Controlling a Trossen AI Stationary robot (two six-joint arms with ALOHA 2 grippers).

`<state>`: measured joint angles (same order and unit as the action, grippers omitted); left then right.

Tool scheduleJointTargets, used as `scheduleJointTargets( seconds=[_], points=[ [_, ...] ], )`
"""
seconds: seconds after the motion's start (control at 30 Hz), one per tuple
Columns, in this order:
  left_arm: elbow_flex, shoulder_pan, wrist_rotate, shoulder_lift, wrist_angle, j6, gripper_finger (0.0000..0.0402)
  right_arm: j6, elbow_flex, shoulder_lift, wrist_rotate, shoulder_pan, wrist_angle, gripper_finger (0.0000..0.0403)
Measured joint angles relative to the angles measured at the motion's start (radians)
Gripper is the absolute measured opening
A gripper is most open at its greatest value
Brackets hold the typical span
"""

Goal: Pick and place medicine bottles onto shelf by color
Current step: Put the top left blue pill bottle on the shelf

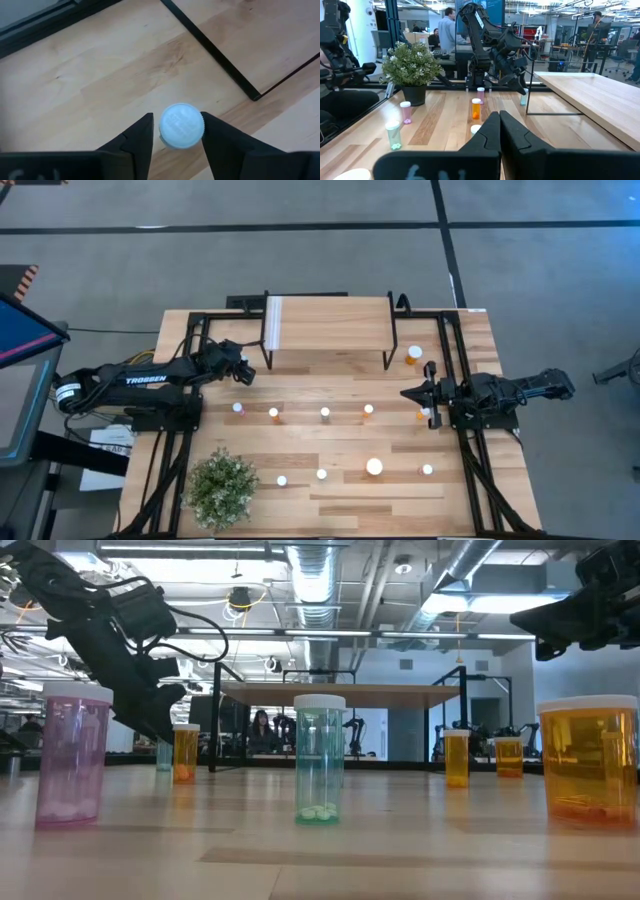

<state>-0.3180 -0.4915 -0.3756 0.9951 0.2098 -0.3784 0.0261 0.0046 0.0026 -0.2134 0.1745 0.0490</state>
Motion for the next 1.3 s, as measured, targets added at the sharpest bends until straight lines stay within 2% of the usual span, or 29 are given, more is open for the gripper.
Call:
scheduleJointTargets(
  seconds=[0.33, 0.77, 1.07, 1.3],
  points=[
    [0.0, 0.0, 0.002, 0.0, 0.0, -0.009, 0.0113, 0.0, 0.0, 0.0, 0.0, 0.0, 0.0, 0.0013],
    [0.0, 0.0, 0.014, -0.003, 0.001, -0.016, 0.011, 0.0, 0.0, 0.0, 0.0, 0.0, 0.0, 0.0013],
    [-0.001, 0.0, 0.056, -0.103, 0.005, -0.014, 0.011, 0.0, 0.0, 0.0, 0.0, 0.0, 0.0, 0.0013],
    [-0.119, 0.0, 0.031, -0.197, 0.208, -0.025, 0.011, 0.0, 0.0, 0.0, 0.0, 0.0, 0.0, 0.0013]
  ],
)
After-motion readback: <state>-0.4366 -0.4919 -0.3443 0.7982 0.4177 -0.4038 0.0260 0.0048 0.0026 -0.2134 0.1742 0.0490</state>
